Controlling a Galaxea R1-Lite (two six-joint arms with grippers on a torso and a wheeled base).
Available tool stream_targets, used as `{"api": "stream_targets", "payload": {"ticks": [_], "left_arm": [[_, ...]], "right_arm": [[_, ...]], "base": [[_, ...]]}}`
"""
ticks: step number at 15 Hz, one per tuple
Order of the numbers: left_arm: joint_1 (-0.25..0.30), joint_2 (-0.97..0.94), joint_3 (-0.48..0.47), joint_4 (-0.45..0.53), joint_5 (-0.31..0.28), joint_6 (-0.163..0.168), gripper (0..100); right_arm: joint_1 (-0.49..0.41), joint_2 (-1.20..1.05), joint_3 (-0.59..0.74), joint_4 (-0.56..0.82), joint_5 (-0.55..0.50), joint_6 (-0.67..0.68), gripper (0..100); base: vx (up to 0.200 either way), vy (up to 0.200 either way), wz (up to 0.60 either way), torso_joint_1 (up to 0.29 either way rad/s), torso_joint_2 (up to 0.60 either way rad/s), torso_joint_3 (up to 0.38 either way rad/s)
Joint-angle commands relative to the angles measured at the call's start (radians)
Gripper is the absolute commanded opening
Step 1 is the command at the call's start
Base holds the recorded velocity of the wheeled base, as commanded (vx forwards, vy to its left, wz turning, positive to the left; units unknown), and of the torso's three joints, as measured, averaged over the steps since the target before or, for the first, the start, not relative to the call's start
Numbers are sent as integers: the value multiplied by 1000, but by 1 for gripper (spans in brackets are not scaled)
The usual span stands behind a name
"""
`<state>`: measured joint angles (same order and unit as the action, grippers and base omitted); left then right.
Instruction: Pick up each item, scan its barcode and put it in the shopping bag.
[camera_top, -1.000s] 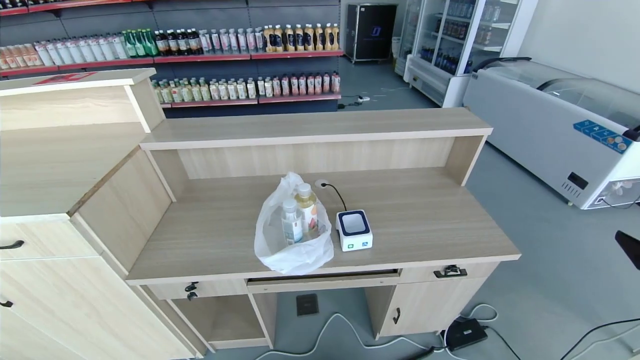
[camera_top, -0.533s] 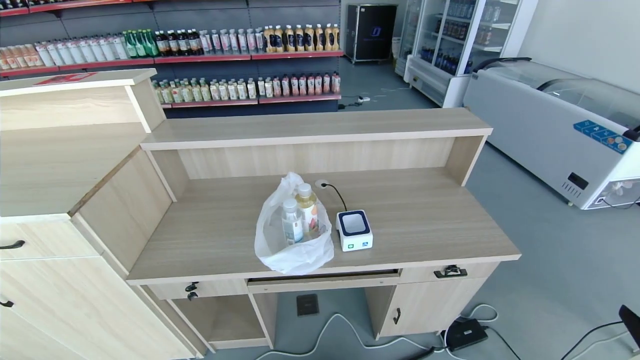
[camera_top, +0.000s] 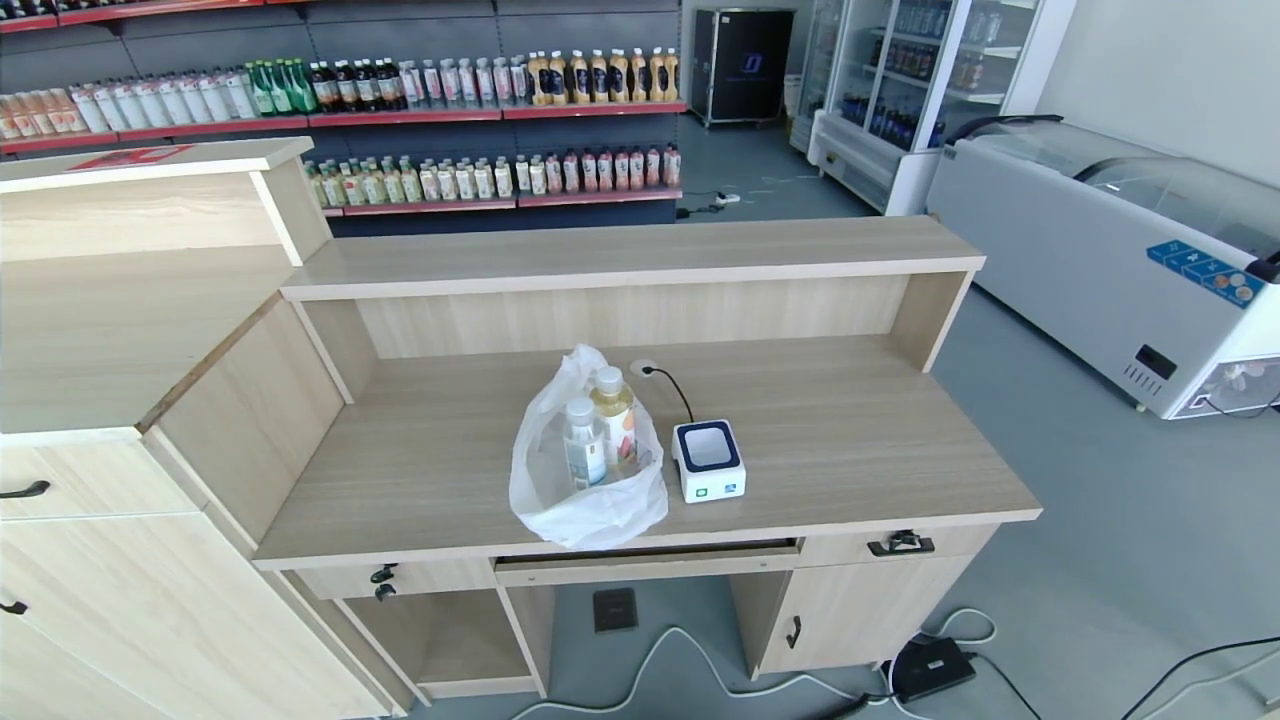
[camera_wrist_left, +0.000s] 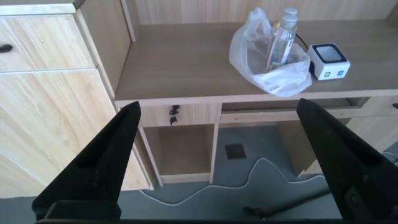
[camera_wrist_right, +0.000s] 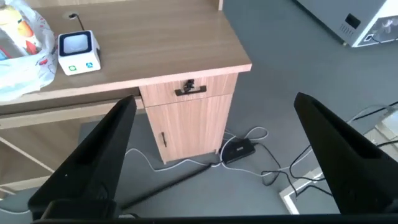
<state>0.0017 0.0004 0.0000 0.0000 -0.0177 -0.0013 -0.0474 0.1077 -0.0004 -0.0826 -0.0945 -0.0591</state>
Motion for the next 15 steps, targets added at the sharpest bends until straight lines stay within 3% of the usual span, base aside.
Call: {"api": "stream_targets", "payload": {"ticks": [1,5,15], "left_arm": [[0,1,0,0,1,0,100],[0,1,0,0,-1,0,100],[0,1,0,0,-1,0,100]], "right_arm": [[47,-108,0,7,29,10,100],[47,-108,0,35,35,110,100],[47,-108,0,35,35,108,100]], "base": [[0,0,0,0,0,0],[0,0,0,0,0,0],[0,0,0,0,0,0]]}}
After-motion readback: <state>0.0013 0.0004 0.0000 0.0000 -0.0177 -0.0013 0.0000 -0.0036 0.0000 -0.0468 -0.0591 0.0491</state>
